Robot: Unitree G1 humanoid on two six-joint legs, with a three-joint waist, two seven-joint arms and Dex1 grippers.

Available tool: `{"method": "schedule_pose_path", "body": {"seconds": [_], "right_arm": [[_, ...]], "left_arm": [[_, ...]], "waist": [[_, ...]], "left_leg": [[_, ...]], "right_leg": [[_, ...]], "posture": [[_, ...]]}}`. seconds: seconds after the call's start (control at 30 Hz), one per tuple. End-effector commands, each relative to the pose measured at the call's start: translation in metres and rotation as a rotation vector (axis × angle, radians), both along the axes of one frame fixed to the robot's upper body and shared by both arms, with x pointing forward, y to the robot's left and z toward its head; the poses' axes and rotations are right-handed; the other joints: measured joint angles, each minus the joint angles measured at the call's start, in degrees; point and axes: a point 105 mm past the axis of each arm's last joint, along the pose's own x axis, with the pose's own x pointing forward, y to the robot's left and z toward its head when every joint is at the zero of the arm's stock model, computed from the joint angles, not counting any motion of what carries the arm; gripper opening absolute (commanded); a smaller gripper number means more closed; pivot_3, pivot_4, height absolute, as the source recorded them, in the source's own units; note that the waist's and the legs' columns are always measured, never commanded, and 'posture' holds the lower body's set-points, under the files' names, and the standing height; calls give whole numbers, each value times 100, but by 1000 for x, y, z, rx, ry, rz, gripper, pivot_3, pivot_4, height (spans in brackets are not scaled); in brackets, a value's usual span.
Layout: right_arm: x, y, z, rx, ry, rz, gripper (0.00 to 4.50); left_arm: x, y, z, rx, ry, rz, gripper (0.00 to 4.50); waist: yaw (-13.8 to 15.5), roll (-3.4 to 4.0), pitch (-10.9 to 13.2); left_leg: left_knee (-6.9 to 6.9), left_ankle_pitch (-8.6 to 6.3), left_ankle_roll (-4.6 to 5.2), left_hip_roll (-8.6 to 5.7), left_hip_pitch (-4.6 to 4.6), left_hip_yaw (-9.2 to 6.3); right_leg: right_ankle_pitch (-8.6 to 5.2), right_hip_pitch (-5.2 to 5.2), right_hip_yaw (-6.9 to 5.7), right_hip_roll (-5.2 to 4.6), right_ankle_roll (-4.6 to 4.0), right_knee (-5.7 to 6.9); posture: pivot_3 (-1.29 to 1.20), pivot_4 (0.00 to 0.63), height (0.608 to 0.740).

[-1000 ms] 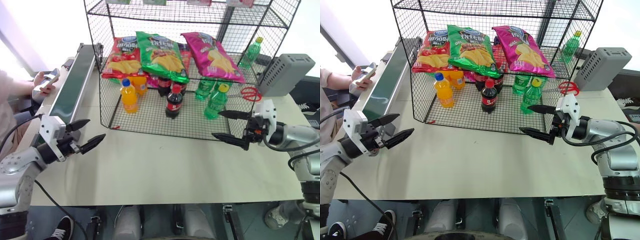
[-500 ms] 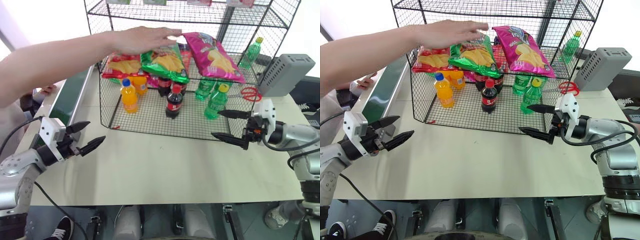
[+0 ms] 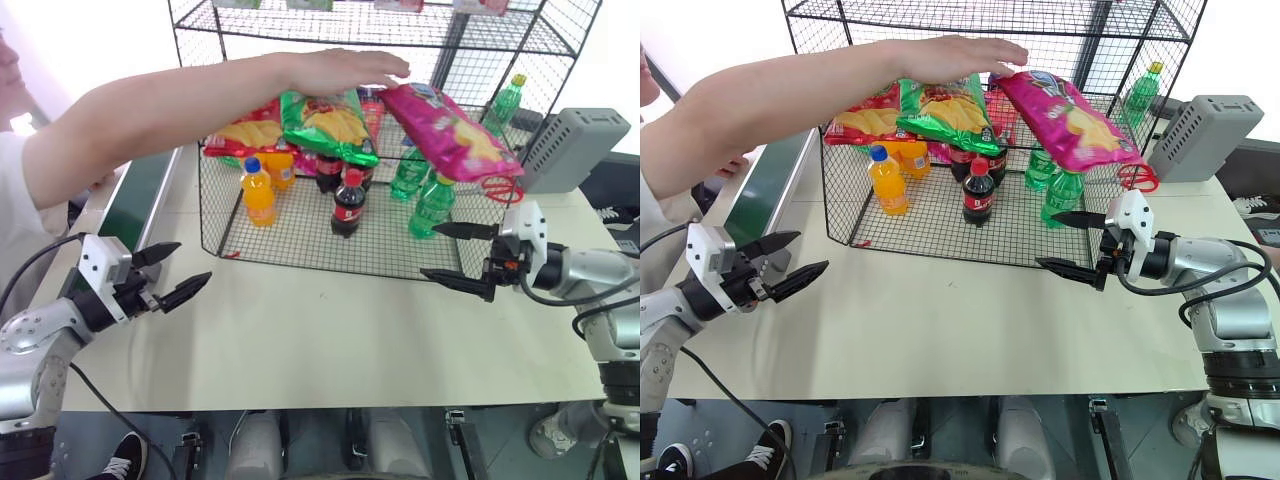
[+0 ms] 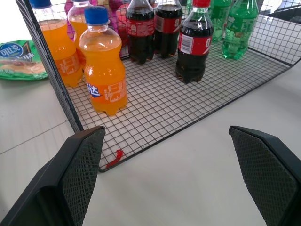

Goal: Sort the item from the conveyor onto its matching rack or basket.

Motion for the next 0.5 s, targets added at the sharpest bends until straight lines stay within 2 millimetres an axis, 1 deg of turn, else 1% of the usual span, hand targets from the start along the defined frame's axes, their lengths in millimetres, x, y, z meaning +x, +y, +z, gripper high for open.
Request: {"method": "schedule_pose_path", "body": {"seconds": [0.03,0.5], "right_arm": [[2,2,10,4,-48,11,4405],[4,2,10,-9,-53,15,4405]], "left_arm": [[-2,0,8,9,-40,-7,4500],[-1,0,8,19,-48,0,4500]], "waist": [[-3,0,0],[0,0,0]], "left_leg": [[0,0,0,0,0,0],[0,0,0,0,0,0]], "right_leg": [[0,0,0,0,0,0],[0,0,0,0,0,0]], "posture": [[0,150,740],[0,150,740]]}}
